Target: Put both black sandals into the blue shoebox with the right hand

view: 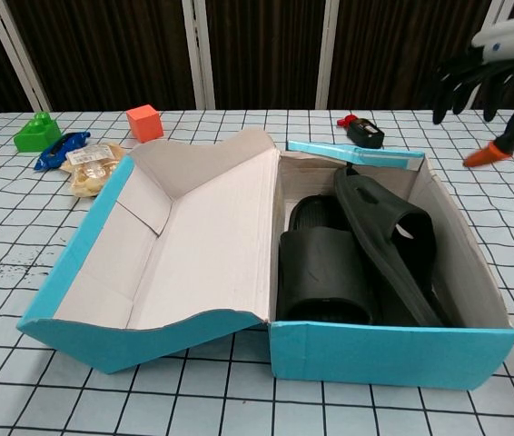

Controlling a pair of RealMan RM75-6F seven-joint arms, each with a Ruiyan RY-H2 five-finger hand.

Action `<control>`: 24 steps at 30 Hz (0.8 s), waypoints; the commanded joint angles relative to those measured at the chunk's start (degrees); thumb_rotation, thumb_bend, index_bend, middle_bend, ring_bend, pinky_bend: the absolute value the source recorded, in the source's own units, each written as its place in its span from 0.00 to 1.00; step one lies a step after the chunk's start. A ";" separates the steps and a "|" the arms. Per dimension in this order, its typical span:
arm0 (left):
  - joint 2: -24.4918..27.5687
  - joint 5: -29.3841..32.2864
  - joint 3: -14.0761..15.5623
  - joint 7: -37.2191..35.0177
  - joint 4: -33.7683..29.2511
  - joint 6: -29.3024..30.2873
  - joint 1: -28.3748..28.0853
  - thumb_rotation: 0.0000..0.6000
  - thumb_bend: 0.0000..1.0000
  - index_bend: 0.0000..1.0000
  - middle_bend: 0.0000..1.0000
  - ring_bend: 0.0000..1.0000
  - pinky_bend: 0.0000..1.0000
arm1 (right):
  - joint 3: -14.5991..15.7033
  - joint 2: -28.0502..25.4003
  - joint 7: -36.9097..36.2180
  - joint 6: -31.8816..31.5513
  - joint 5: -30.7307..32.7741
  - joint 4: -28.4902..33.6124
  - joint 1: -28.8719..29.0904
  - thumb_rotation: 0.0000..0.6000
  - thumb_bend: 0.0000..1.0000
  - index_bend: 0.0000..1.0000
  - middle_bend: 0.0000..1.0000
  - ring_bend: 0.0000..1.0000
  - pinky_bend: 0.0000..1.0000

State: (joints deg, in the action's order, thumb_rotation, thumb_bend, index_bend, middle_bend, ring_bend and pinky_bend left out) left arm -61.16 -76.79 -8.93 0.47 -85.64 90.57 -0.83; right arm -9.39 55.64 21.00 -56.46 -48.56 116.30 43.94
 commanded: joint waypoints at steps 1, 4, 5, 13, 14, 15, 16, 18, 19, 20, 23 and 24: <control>0.22 -0.12 -0.09 -0.46 -0.13 0.36 0.19 1.00 0.37 0.01 0.00 0.00 0.03 | -1.21 -5.45 -18.45 -10.37 -15.54 3.50 -12.62 1.00 0.34 0.36 0.38 0.36 0.38; 0.41 -0.22 -0.11 -0.83 -0.32 0.67 0.38 1.00 0.37 0.01 0.00 0.00 0.03 | 1.76 -7.58 -21.23 -13.84 -21.96 1.03 -17.46 1.00 0.34 0.37 0.39 0.37 0.38; 0.48 -0.22 -0.13 -0.94 -0.43 0.74 0.44 1.00 0.37 0.01 0.00 0.00 0.03 | 2.92 -7.72 -20.99 -15.60 -23.78 -0.40 -19.20 1.00 0.34 0.37 0.39 0.37 0.38; 1.03 -0.74 -0.18 -1.70 -1.26 2.06 1.10 1.00 0.37 0.01 0.00 0.00 0.03 | 8.49 -4.72 -12.91 -25.69 -28.45 -9.11 -28.36 1.00 0.34 0.34 0.23 0.31 0.28; 1.08 -0.79 -0.17 -1.77 -1.31 2.16 1.17 1.00 0.37 0.01 0.00 0.00 0.03 | 8.84 -4.34 -12.18 -26.63 -28.39 -9.77 -29.24 1.00 0.34 0.34 0.21 0.30 0.27; 1.13 -0.84 -0.17 -1.84 -1.36 2.29 1.23 1.00 0.37 0.01 0.00 0.00 0.03 | 9.13 -3.99 -11.54 -27.60 -28.31 -10.36 -30.13 1.00 0.34 0.33 0.21 0.28 0.26; 1.18 -0.95 -0.15 -1.91 -1.43 2.42 1.29 1.00 0.37 0.01 0.00 0.00 0.03 | 9.45 -3.50 -10.80 -28.89 -28.24 -11.20 -31.29 1.00 0.34 0.33 0.20 0.26 0.25; 1.26 -1.13 -0.05 -1.95 -1.53 2.50 1.37 1.00 0.37 0.01 0.00 0.00 0.03 | 9.87 -2.84 -9.48 -30.77 -27.98 -12.78 -33.05 1.00 0.34 0.31 0.20 0.24 0.24; 1.30 -1.18 0.00 -1.94 -1.61 2.49 1.40 1.00 0.37 0.01 0.00 0.00 0.03 | 10.05 -2.48 -8.54 -31.62 -27.82 -13.60 -33.89 1.00 0.34 0.31 0.19 0.23 0.24; 1.34 -1.24 0.04 -1.90 -1.68 2.50 1.42 1.00 0.37 0.01 0.00 0.00 0.03 | 10.26 -2.28 -7.77 -32.13 -27.64 -14.19 -34.51 1.00 0.34 0.31 0.18 0.22 0.24; 1.50 -1.35 0.19 -1.56 -2.09 2.54 1.53 1.00 0.37 0.01 0.00 0.00 0.03 | 10.57 -1.39 -6.65 -33.60 -27.32 -15.78 -36.34 1.00 0.34 0.30 0.18 0.21 0.22; 1.60 -1.41 0.28 -1.35 -2.27 2.55 1.59 1.00 0.37 0.01 0.00 0.00 0.03 | 10.66 -1.09 -6.88 -34.01 -27.48 -16.30 -36.92 1.00 0.34 0.30 0.18 0.21 0.22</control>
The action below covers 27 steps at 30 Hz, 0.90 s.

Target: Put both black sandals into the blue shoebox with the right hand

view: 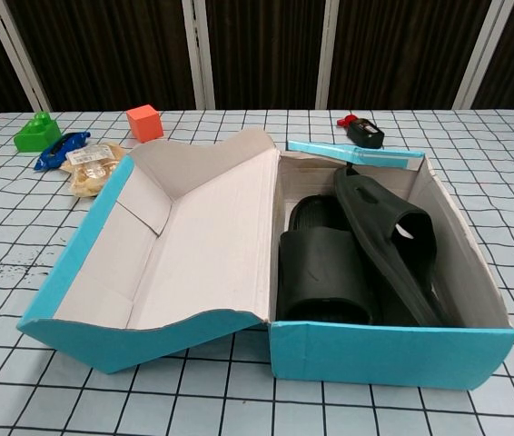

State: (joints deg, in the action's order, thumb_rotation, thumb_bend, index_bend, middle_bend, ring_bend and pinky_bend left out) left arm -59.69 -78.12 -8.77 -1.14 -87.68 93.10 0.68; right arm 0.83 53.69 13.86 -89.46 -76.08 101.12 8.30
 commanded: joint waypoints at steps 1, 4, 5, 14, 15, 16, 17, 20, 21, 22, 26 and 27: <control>0.22 -0.19 0.20 0.45 -0.41 0.08 0.13 1.00 0.37 0.02 0.00 0.00 0.03 | 0.51 1.09 -0.20 -1.29 -0.23 -1.63 -1.76 1.00 0.34 0.30 0.18 0.21 0.21; 0.33 -0.68 0.33 0.98 -0.69 0.66 0.31 1.00 0.37 0.02 0.00 0.00 0.03 | 0.68 1.56 -1.91 -1.82 -1.32 -2.92 -2.81 1.00 0.34 0.30 0.18 0.21 0.21; 0.36 -0.90 0.36 1.14 -0.75 1.01 0.42 1.00 0.37 0.02 0.00 0.00 0.03 | 0.78 1.59 -2.58 -1.84 -1.78 -3.27 -3.11 1.00 0.34 0.30 0.18 0.21 0.20; 0.65 2.19 -0.68 3.54 -1.32 1.85 1.44 1.00 0.37 0.04 0.00 0.00 0.03 | 1.20 1.23 -2.14 -3.76 -4.56 -3.34 -5.74 1.00 0.34 0.30 0.18 0.19 0.16; 0.51 2.14 -0.44 3.04 -0.85 0.01 0.67 1.00 0.37 0.04 0.00 0.00 0.03 | 1.21 1.40 -1.52 -4.87 -4.90 -3.06 -6.53 1.00 0.34 0.30 0.18 0.19 0.16; 0.42 2.16 -0.33 2.66 -0.39 -1.21 0.15 1.00 0.37 0.04 0.00 0.00 0.03 | 1.24 1.36 -1.33 -5.08 -4.85 -2.71 -6.94 1.00 0.34 0.30 0.18 0.19 0.15; 0.32 1.99 -0.16 2.34 -0.02 -2.18 -0.30 1.00 0.37 0.04 0.00 0.00 0.03 | 1.18 1.27 -1.35 -5.12 -4.86 -2.45 -7.17 1.00 0.34 0.30 0.18 0.19 0.15; -0.13 0.63 0.39 1.56 0.82 -3.77 -1.35 1.00 0.37 0.04 0.00 0.00 0.03 | 0.88 1.17 -2.07 -5.41 -5.25 -2.35 -7.74 1.00 0.34 0.30 0.18 0.19 0.15; -0.43 -0.12 0.56 1.47 1.15 -3.88 -1.69 1.00 0.37 0.04 0.00 0.00 0.03 | 0.79 1.20 -2.22 -5.63 -5.46 -2.47 -7.97 1.00 0.34 0.30 0.18 0.19 0.14; -0.86 -0.89 0.70 1.52 1.57 -3.79 -1.98 1.00 0.37 0.04 0.00 0.00 0.03 | 0.69 1.26 -2.30 -5.90 -5.68 -2.59 -8.20 1.00 0.34 0.30 0.18 0.19 0.14; -2.08 -2.84 1.60 2.42 2.36 -4.06 -2.68 1.00 0.37 0.04 0.00 0.00 0.03 | 0.37 1.61 -2.73 -6.89 -6.54 -2.73 -8.97 1.00 0.33 0.30 0.18 0.18 0.14; -2.22 -3.17 1.79 2.59 2.34 -4.17 -2.79 1.00 0.37 0.04 0.00 0.00 0.03 | 0.30 1.67 -2.83 -7.01 -6.69 -2.78 -9.09 1.00 0.34 0.30 0.18 0.18 0.14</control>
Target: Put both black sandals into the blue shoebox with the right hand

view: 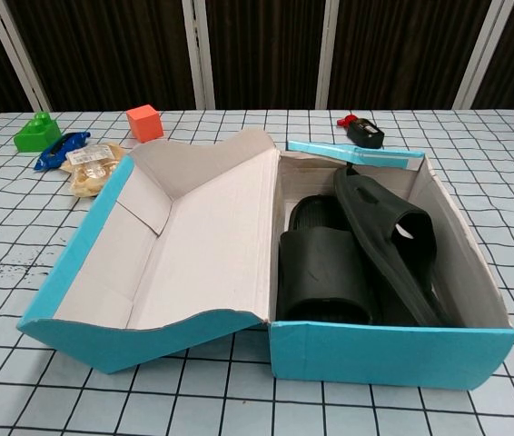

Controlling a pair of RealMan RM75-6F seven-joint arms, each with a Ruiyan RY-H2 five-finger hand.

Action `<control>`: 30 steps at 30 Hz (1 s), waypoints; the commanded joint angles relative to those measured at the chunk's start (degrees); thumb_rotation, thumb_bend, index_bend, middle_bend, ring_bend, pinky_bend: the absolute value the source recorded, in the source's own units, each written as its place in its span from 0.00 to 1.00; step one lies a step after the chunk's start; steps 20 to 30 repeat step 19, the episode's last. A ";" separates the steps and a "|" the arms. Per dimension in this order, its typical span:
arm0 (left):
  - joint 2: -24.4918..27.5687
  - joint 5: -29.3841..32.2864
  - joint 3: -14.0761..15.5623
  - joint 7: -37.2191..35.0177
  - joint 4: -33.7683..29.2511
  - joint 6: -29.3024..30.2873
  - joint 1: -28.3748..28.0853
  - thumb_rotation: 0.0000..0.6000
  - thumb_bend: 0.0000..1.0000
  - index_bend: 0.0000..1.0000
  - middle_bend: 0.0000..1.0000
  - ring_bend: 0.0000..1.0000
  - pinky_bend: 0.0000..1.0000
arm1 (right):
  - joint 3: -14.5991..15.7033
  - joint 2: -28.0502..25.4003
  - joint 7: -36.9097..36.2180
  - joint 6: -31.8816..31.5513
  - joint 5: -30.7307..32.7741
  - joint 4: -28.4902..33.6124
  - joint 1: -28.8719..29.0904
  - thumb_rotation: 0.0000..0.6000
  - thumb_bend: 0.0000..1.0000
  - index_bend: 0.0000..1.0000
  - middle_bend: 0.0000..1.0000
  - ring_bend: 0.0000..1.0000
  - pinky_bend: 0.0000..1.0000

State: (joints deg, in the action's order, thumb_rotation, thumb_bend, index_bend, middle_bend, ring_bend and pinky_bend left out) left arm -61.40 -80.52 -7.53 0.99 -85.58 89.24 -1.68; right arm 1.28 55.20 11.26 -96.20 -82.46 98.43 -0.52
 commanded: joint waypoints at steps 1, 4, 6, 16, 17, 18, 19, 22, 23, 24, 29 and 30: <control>-0.63 -1.10 0.71 0.59 0.20 -0.36 -0.53 1.00 0.37 0.04 0.00 0.00 0.03 | -0.21 0.21 -0.32 -0.37 -0.45 -0.14 -0.38 1.00 0.34 0.30 0.18 0.18 0.14; -1.09 -3.13 1.47 1.08 0.03 0.14 -0.81 1.00 0.37 0.04 0.00 0.00 0.03 | -0.53 0.47 -0.58 -0.75 -0.89 -0.50 -0.84 1.00 0.34 0.30 0.18 0.18 0.14; -1.37 -4.18 1.99 1.67 -0.16 0.59 -0.76 1.00 0.37 0.04 0.00 0.00 0.03 | -0.71 0.82 -0.81 -0.81 -0.93 -0.93 -1.14 1.00 0.34 0.30 0.18 0.18 0.14; -2.36 -6.55 2.80 2.95 0.21 1.91 -0.92 1.00 0.37 0.04 0.00 0.00 0.03 | -1.64 1.18 -1.36 -1.14 -1.53 -1.59 -2.13 1.00 0.34 0.30 0.18 0.18 0.12; -2.47 -6.70 2.87 2.83 0.43 2.09 -0.87 1.00 0.37 0.04 0.00 0.00 0.03 | -1.75 1.19 -1.37 -1.18 -1.46 -1.68 -2.26 1.00 0.34 0.30 0.18 0.18 0.12; -2.55 -6.80 2.90 2.77 0.57 2.25 -0.83 1.00 0.37 0.04 0.00 0.00 0.03 | -1.83 1.18 -1.32 -1.09 -1.35 -1.71 -2.36 1.00 0.34 0.30 0.18 0.17 0.12; -2.57 -6.89 2.91 2.78 0.62 2.42 -0.79 1.00 0.37 0.04 0.00 0.00 0.03 | -1.89 1.17 -1.30 -1.02 -1.24 -1.70 -2.42 1.00 0.34 0.30 0.18 0.17 0.12; -2.57 -6.89 2.91 2.78 0.62 2.42 -0.79 1.00 0.37 0.04 0.00 0.00 0.03 | -1.89 1.17 -1.30 -1.02 -1.24 -1.70 -2.42 1.00 0.34 0.30 0.18 0.17 0.12; -2.57 -6.89 2.91 2.78 0.62 2.42 -0.79 1.00 0.37 0.04 0.00 0.00 0.03 | -1.89 1.17 -1.30 -1.02 -1.24 -1.70 -2.42 1.00 0.34 0.30 0.18 0.17 0.12; -2.57 -6.89 2.91 2.78 0.62 2.42 -0.79 1.00 0.37 0.04 0.00 0.00 0.03 | -1.89 1.17 -1.30 -1.02 -1.24 -1.70 -2.42 1.00 0.34 0.30 0.18 0.17 0.12; -2.57 -6.89 2.91 2.78 0.62 2.42 -0.79 1.00 0.37 0.04 0.00 0.00 0.03 | -1.89 1.17 -1.30 -1.02 -1.24 -1.70 -2.42 1.00 0.34 0.30 0.18 0.17 0.12; -2.57 -6.89 2.91 2.78 0.62 2.42 -0.79 1.00 0.37 0.04 0.00 0.00 0.03 | -1.89 1.17 -1.30 -1.02 -1.24 -1.70 -2.42 1.00 0.34 0.30 0.18 0.17 0.12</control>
